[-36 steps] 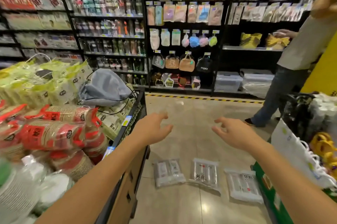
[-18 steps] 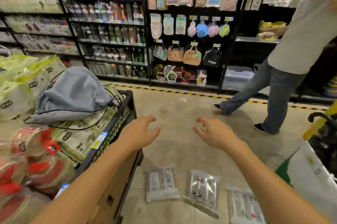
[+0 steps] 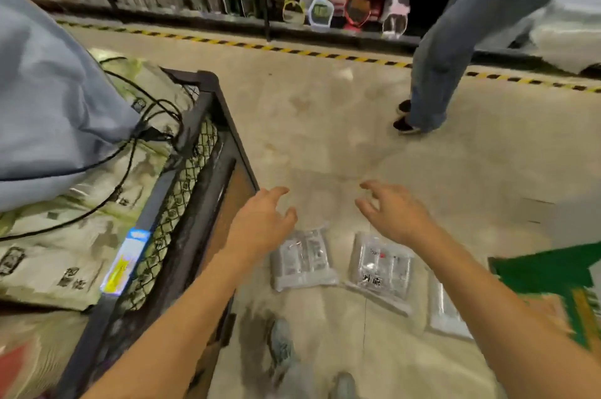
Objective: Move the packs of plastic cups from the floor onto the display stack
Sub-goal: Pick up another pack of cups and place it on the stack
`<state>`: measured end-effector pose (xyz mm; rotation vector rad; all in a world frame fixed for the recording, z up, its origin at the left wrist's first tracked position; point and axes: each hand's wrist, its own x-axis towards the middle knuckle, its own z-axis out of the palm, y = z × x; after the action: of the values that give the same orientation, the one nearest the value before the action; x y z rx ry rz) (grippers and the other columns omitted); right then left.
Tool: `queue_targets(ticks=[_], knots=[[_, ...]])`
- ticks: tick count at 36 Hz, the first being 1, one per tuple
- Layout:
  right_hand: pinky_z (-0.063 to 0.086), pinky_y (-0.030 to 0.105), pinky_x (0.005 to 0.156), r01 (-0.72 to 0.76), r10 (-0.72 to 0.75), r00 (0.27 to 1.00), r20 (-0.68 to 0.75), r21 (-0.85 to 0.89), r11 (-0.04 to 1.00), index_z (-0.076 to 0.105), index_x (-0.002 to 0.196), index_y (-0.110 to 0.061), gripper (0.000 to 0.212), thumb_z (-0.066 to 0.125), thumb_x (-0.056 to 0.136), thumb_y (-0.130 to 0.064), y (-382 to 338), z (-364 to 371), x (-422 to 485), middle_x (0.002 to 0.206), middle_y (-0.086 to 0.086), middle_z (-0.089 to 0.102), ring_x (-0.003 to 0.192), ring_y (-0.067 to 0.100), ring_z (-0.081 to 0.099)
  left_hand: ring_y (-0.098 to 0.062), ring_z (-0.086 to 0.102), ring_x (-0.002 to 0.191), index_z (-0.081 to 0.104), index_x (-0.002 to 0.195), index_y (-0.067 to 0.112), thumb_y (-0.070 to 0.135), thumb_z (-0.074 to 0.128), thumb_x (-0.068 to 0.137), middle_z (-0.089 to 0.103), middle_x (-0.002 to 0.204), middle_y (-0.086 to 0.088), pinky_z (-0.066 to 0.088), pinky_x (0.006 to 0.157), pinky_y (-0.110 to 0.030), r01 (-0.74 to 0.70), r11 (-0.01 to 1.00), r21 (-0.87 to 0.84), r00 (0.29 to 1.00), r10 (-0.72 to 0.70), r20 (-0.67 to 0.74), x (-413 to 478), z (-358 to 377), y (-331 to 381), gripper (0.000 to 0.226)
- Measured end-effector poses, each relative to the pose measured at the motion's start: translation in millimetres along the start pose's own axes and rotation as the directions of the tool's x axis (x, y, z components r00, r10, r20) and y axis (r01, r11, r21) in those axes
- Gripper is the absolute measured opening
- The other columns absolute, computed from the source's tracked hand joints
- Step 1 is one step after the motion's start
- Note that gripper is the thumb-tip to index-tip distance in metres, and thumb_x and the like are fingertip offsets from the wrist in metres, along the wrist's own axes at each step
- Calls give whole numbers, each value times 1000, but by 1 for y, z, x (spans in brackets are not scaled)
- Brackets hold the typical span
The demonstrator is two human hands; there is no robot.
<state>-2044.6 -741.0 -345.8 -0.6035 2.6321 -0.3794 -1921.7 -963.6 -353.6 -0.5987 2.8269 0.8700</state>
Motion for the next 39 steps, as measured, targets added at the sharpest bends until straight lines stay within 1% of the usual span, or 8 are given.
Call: queue_targets(ticks=[9, 13, 19, 22, 25, 30, 33, 39], knots=[[48, 44, 92, -88, 69, 985, 157, 113, 990, 37, 144, -34, 50, 37, 98, -54, 90, 214, 124, 126, 11, 59, 113, 28, 57, -15, 50, 125, 46, 144, 25, 52, 45, 94, 48, 140, 8, 41, 105, -35, 152, 970, -188, 983, -128, 135, 94, 188, -130, 57], [48, 44, 91, -83, 46, 977, 208, 170, 982, 31, 150, -35, 53, 42, 100, -49, 138, 330, 170, 125, 10, 55, 111, 28, 56, -25, 43, 137, 39, 150, 21, 43, 57, 91, 44, 149, -7, 36, 113, -47, 216, 937, -275, 974, -187, 128, 127, 301, -207, 66], [43, 35, 94, -91, 20, 963, 270, 254, 963, 26, 154, -38, 57, 45, 100, -46, 208, 496, 226, 134, 11, 51, 112, 26, 57, -22, 56, 119, 13, 150, 55, 56, 51, 90, 49, 139, -1, 51, 97, -47, 330, 933, -145, 932, -297, 209, 156, 454, -318, 72], [40, 35, 100, -85, 5, 959, 285, 268, 960, 21, 154, -43, 61, 45, 98, -51, 232, 564, 249, 141, 12, 46, 123, 26, 52, -22, 50, 125, 4, 151, 52, 49, 48, 97, 37, 148, 0, 45, 103, -46, 317, 947, -44, 928, -300, 221, 159, 514, -358, 70], [39, 46, 109, -93, 3, 957, 289, 297, 950, 14, 151, -53, 62, 43, 96, -59, 247, 619, 265, 151, 12, 35, 134, 28, 43, -20, 45, 130, 10, 155, 42, 52, 42, 98, 37, 148, -1, 51, 99, -44, 274, 961, -48, 951, -263, 163, 161, 556, -397, 66], [37, 53, 111, -64, -29, 970, 243, 366, 928, 10, 149, -58, 65, 45, 95, -60, 260, 672, 277, 153, 13, 26, 138, 33, 36, -20, 42, 127, 13, 157, 34, 40, 40, 103, 37, 151, -5, 38, 101, -30, 311, 939, -143, 945, -290, 154, 166, 603, -428, 60], [36, 54, 112, -46, -40, 979, 200, 406, 913, 10, 150, -58, 65, 46, 96, -59, 264, 682, 279, 152, 11, 27, 140, 30, 34, -10, 39, 129, 9, 155, 44, 32, 43, 104, 31, 155, 2, 38, 107, -35, 334, 894, -298, 941, -303, 148, 167, 611, -423, 63], [39, 53, 111, -55, -9, 990, 138, 452, 890, 13, 150, -57, 62, 48, 98, -53, 258, 648, 269, 154, 7, 24, 143, 26, 29, -12, 47, 117, 8, 155, 45, 47, 39, 102, 43, 137, 1, 51, 95, -45, 284, 904, -321, 958, -256, 125, 169, 578, -397, 62]])
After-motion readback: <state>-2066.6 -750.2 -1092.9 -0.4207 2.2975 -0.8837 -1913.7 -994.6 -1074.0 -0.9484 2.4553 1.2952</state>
